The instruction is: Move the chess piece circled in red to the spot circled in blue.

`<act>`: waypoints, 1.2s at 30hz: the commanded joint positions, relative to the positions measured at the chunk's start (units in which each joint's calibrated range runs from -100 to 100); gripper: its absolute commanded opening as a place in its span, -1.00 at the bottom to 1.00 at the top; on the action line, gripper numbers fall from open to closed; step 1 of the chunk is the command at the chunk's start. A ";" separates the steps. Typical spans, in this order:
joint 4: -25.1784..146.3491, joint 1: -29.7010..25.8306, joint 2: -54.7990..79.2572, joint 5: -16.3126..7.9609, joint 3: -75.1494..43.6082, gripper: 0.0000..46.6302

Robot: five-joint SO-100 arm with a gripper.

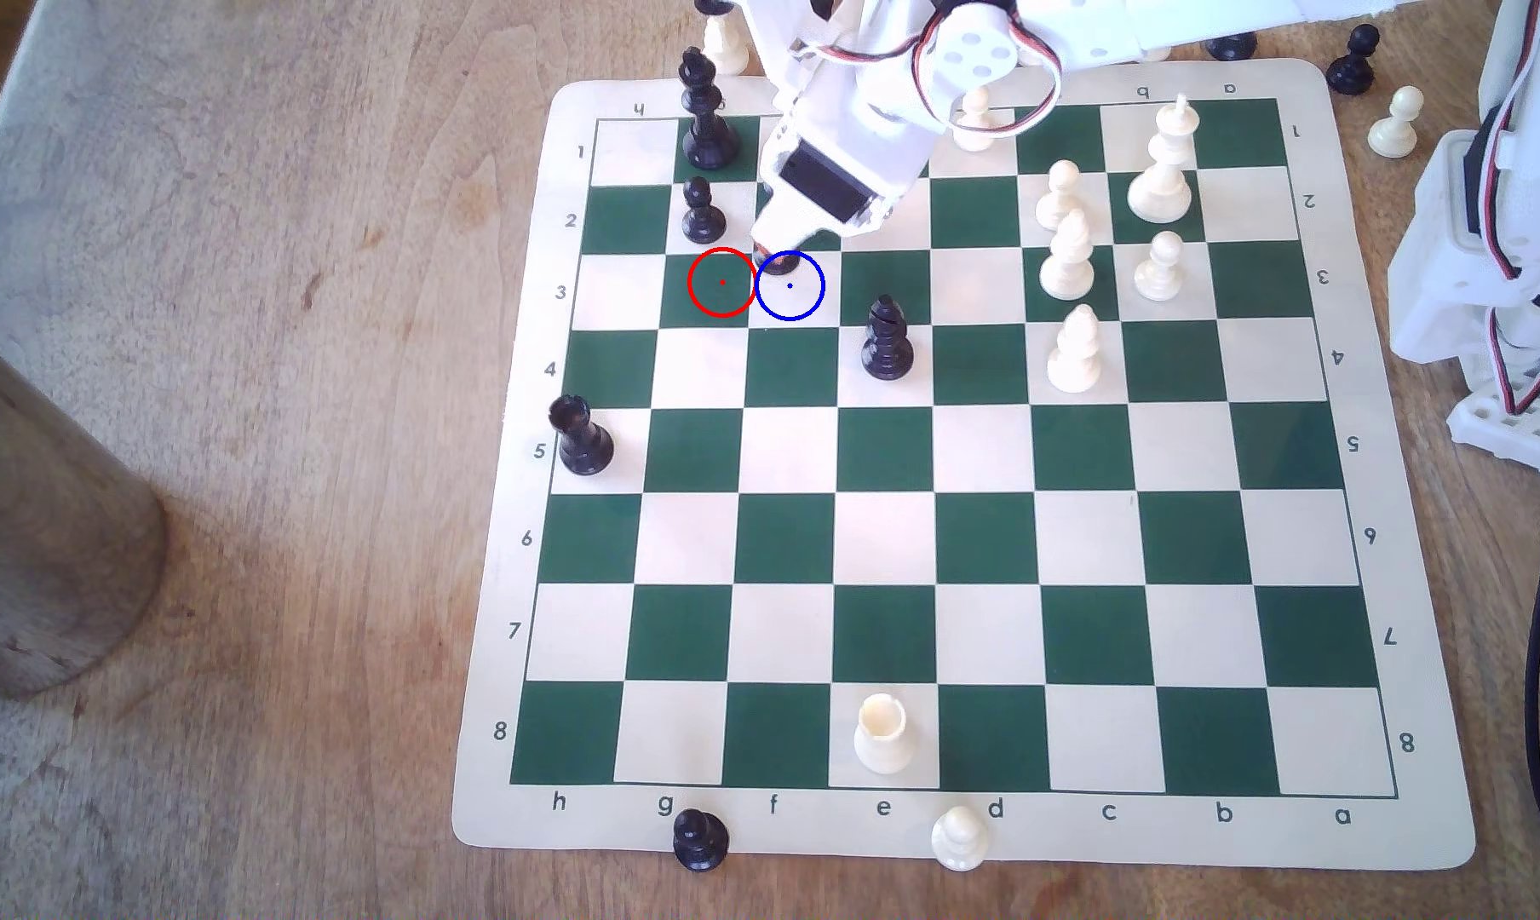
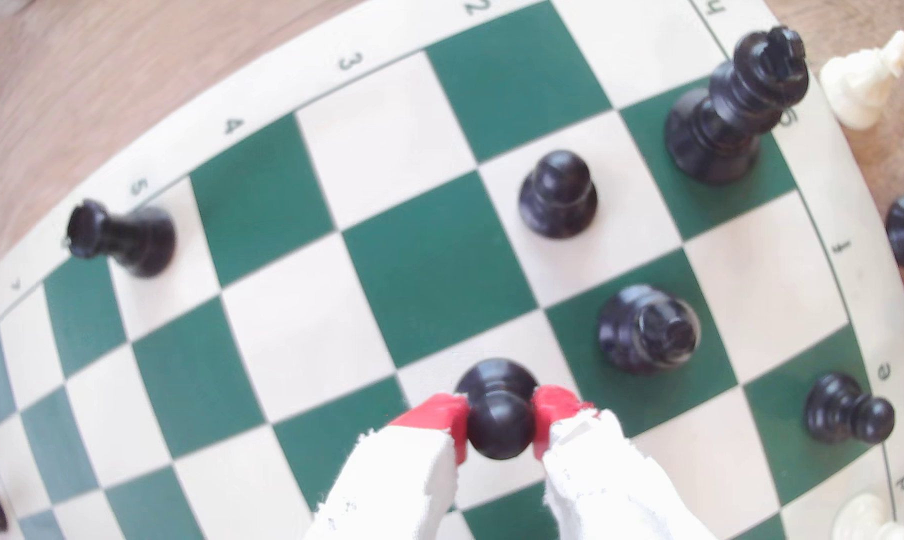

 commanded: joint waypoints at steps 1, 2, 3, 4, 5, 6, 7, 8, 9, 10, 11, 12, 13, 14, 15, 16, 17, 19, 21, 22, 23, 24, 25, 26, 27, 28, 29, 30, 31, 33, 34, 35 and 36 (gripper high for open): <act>-0.96 -0.87 -0.65 0.24 -1.80 -0.99; -0.96 -0.94 -0.57 0.24 -1.71 -0.99; -0.96 -0.94 -0.48 0.24 -1.71 -0.99; -0.96 -0.94 -0.40 0.24 -1.71 -0.99; -0.96 -0.94 -0.40 0.24 -1.98 -0.99; -0.96 -0.94 -0.40 0.24 -1.98 -0.99; -0.96 -0.94 -0.40 0.29 -2.07 -0.99; -0.96 -0.94 -0.31 0.29 -2.07 -0.99; -0.96 -0.87 -0.06 0.34 -2.07 -0.99; -0.96 -0.79 0.11 0.34 -2.07 -0.99; -1.04 -0.79 0.28 0.34 -2.07 -0.99; -1.13 -0.71 0.45 0.34 -2.07 -0.99; -1.29 -0.55 0.71 0.34 -2.07 -0.99; -1.45 -0.55 0.88 0.34 -2.07 -0.99; -1.54 -0.47 0.96 0.34 -2.07 -0.99; -1.54 -0.47 1.05 0.34 -2.07 -0.99; -1.54 -0.47 1.22 0.39 -2.07 -0.99; -1.54 -0.55 2.07 0.73 -2.07 -0.99; -1.54 -0.55 2.32 0.83 -2.07 -0.99; -1.45 -0.55 2.32 0.83 -2.07 -0.86; -1.29 -0.47 2.24 0.83 -2.07 -0.78; -0.96 -0.40 2.15 0.83 -2.07 -0.66; 0.02 -0.40 2.07 0.83 -2.34 -0.55; 0.59 -0.40 1.90 0.83 -2.43 -0.48; 1.08 -0.24 1.39 0.83 -2.43 -0.40; 1.33 -0.08 1.13 0.83 -2.43 -0.37; 1.66 -0.01 0.71 0.93 -2.43 -0.34; 1.90 0.07 0.37 0.98 -2.43 -0.32; 2.48 0.23 -0.48 0.98 -2.43 -0.31; 3.62 0.31 -1.75 1.03 -2.71 -0.30; 4.20 0.46 -2.52 1.03 -2.71 -0.30; 5.92 0.62 -3.88 1.03 -3.07 -0.30; 6.98 0.70 -4.56 1.03 -3.43 -0.31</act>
